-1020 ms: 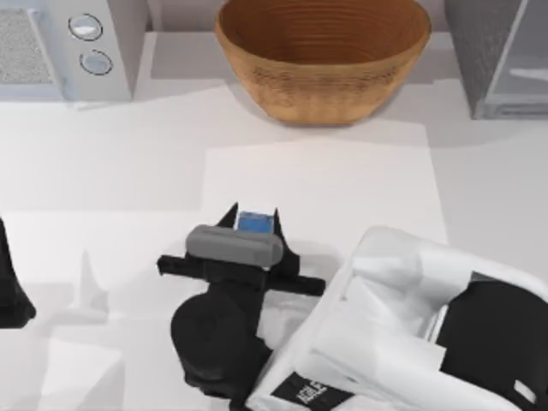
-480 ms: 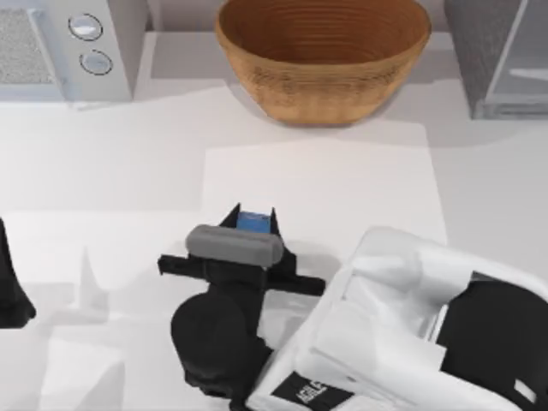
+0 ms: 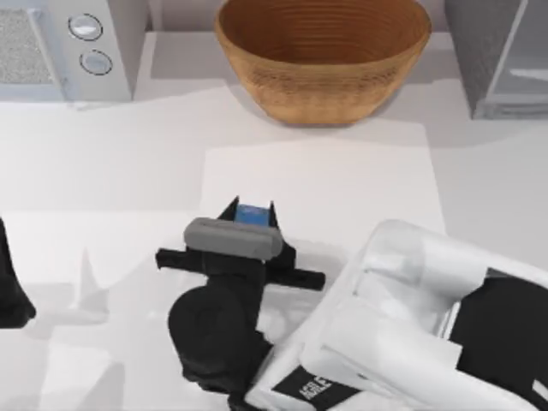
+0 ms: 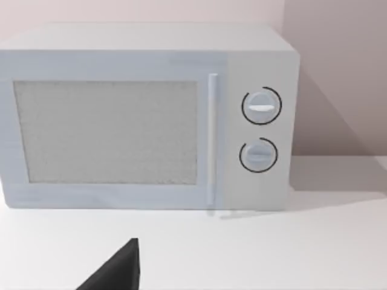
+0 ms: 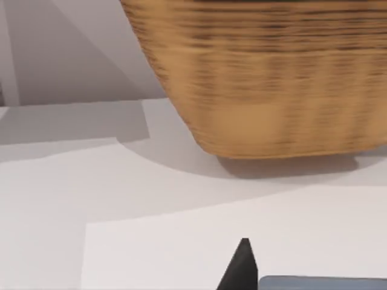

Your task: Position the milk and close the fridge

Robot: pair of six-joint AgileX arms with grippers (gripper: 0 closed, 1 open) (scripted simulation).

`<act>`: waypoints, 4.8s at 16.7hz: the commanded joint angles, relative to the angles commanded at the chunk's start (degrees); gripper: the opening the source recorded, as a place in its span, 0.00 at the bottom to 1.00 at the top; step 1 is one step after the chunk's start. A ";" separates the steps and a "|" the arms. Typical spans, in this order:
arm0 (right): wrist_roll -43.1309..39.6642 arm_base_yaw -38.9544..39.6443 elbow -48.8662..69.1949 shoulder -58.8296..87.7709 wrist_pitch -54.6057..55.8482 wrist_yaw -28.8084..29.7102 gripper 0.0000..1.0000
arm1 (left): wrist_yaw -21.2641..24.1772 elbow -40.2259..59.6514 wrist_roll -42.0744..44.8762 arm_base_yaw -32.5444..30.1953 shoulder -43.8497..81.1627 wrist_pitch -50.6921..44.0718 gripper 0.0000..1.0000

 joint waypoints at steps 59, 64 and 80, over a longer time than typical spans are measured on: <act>-1.68 -74.02 0.67 -12.42 -12.91 -86.19 0.00 | 0.00 0.00 0.00 0.00 0.00 0.00 1.00; -1.61 -74.39 1.20 -11.87 -13.15 -86.31 0.00 | 0.00 0.00 0.00 0.00 0.00 0.00 1.00; -1.68 -74.66 1.44 -11.65 -13.25 -86.41 0.68 | 0.00 0.00 0.00 0.00 0.00 0.00 1.00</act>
